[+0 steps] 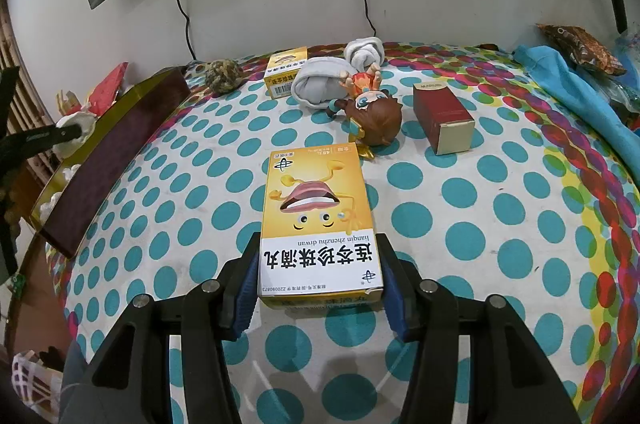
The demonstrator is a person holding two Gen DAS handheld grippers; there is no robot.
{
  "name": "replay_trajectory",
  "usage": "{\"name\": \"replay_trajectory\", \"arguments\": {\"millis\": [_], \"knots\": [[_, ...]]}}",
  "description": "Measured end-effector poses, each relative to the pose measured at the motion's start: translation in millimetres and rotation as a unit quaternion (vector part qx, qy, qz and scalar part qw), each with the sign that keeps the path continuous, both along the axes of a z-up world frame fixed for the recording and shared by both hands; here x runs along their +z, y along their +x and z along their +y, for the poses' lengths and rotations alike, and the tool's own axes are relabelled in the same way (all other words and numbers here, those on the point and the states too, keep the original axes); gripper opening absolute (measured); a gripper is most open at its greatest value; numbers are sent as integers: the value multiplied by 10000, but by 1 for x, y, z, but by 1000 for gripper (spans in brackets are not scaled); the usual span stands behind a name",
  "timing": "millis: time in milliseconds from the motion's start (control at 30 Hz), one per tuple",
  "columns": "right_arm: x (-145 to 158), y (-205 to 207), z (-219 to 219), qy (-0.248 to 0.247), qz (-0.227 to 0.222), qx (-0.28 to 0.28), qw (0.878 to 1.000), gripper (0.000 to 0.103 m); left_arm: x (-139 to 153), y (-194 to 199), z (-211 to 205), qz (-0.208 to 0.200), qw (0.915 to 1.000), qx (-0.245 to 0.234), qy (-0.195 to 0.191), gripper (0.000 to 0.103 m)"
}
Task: Organize objects
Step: 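Lower the white towel into the gold tin and open the left gripper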
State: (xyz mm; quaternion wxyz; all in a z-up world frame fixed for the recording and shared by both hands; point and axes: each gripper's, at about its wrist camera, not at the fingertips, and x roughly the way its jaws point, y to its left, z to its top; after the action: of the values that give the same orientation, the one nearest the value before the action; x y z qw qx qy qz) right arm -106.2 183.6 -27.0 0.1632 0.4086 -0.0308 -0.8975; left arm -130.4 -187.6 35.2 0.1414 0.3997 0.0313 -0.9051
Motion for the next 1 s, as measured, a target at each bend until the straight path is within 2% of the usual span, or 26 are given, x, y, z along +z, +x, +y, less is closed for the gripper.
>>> {"name": "replay_trajectory", "arguments": {"millis": [200, 733, 833, 900, 1000], "knots": [[0, 0, 0, -3, -2, 4, 10000, 50, -8, -16, 0, -149, 9999, 27, -10, 32], [-1, 0, 0, -4, 1, 0, 10000, 51, -24, -28, 6, -346, 9994, 26, -92, 32], [-1, 1, 0, 1, -1, 2, 10000, 51, -23, -28, 6, -343, 9993, -80, 81, 45], [0, 1, 0, -3, 3, -3, 10000, 51, -22, -27, 7, -336, 9994, -54, 14, 68], [-1, 1, 0, -1, 0, -1, 10000, 51, -12, -14, 8, -119, 9998, -104, 101, 78]]}}
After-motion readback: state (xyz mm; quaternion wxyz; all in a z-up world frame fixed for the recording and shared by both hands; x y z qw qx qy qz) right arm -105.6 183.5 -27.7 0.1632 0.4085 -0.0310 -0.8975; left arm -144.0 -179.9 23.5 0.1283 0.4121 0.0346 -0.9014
